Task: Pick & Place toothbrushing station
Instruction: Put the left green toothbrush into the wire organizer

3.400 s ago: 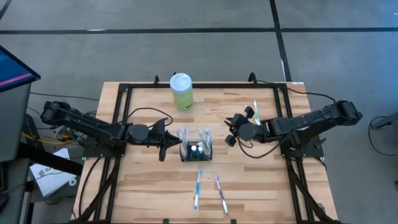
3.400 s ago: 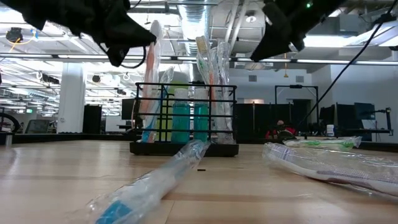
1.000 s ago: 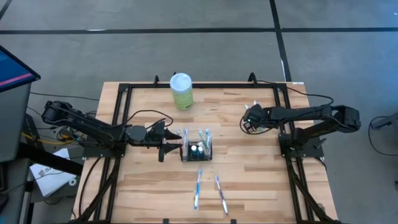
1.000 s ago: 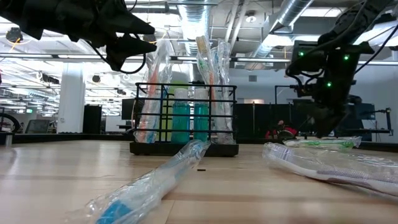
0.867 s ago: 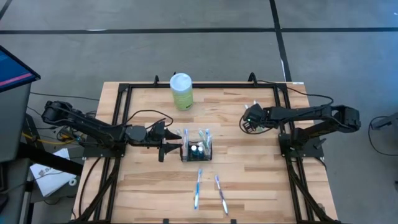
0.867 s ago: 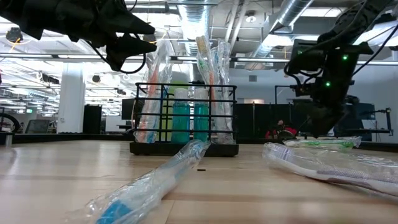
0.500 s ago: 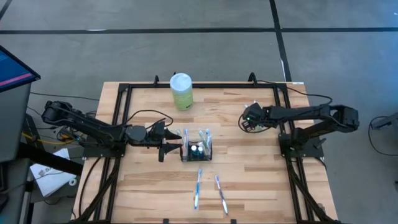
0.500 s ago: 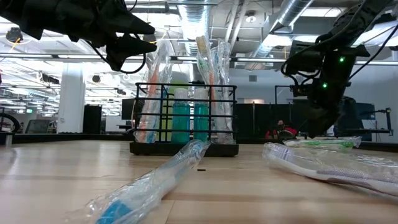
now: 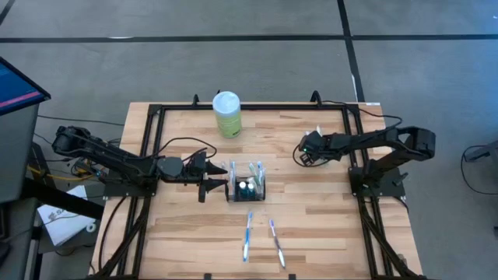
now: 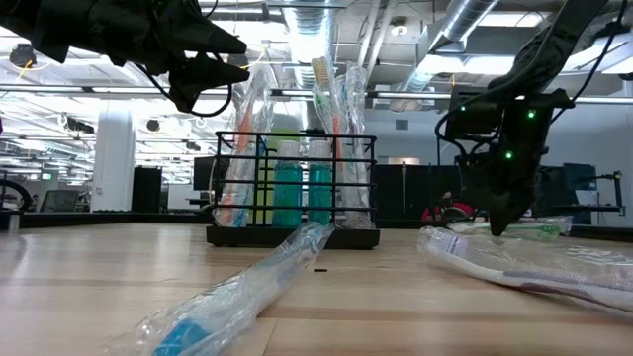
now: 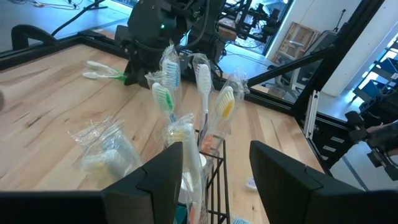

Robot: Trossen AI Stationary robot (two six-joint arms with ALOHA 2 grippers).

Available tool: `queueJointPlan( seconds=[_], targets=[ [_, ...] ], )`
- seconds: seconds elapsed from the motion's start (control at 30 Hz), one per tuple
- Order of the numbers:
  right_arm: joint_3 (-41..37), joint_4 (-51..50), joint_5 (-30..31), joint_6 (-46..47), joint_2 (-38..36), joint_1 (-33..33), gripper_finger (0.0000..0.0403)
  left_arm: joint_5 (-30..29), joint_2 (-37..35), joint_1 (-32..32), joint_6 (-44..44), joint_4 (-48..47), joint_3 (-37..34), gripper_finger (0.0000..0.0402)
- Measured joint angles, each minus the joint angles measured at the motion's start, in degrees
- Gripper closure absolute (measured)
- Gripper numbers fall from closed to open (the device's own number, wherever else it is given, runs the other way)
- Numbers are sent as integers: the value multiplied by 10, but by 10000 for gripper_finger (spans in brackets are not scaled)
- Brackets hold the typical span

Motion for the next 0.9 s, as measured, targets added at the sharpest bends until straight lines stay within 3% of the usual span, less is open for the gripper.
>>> queueJointPlan(
  seconds=[0.13, 0.33, 0.9],
  targets=[
    [-1, 3, -1, 0, -9, 1, 310, 0, 0, 0, 0, 1, 0, 222],
    [-1, 6, 0, -1, -12, 0, 388, 0, 0, 0, 0, 3, 0, 222],
    [34, 9, 0, -13, -37, 32, 401, 0, 0, 0, 0, 20, 0, 222]
  ],
)
